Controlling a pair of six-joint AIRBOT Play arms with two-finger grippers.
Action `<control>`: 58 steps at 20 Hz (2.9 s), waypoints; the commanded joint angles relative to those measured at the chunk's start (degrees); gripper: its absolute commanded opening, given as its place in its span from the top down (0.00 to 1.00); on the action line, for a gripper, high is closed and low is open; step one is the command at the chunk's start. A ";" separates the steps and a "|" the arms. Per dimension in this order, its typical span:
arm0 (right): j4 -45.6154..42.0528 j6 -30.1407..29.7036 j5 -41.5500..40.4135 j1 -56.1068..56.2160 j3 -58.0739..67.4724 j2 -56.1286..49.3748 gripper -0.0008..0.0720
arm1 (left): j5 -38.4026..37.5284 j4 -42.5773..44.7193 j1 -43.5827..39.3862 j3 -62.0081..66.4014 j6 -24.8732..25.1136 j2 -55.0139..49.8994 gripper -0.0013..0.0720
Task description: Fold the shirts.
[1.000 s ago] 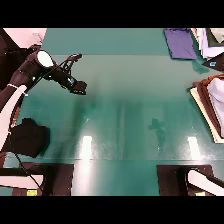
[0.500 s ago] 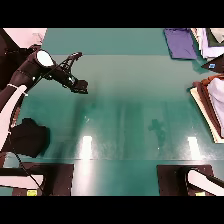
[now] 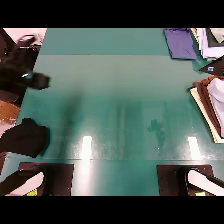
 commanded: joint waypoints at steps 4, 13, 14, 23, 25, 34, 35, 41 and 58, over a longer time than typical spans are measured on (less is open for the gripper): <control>0.20 0.02 0.98 0.04 0.07 0.02 0.96 | -5.84 11.19 9.27 -19.34 -5.07 15.21 0.00; 0.17 0.02 0.83 0.04 0.07 0.00 0.96 | 7.96 22.12 9.27 -43.52 -14.80 15.19 0.00; 0.17 0.02 0.68 0.04 0.07 0.00 0.96 | 8.79 22.12 9.27 -44.17 -16.70 15.19 0.13; 1.92 0.04 -3.48 -0.02 0.09 0.04 0.96 | 0.81 16.44 3.02 -9.27 -9.16 15.19 0.94; 3.93 0.02 -5.99 0.00 0.09 0.04 0.96 | -0.02 10.14 -3.37 3.91 -5.62 15.17 0.94; 10.16 0.04 -11.04 0.00 0.09 0.04 0.96 | -2.99 1.11 -28.85 20.65 -3.34 -2.75 0.94; 10.14 0.04 -11.04 0.00 0.09 0.07 0.96 | -2.58 0.07 -30.95 20.65 -2.78 -6.75 0.94; 10.12 0.02 -10.91 0.00 0.07 0.07 0.96 | 0.48 -3.56 -37.68 20.65 -1.86 -26.77 0.08; 9.94 0.07 -9.22 0.76 0.07 0.04 0.96 | 8.90 -27.23 -11.17 20.52 2.64 -45.72 0.09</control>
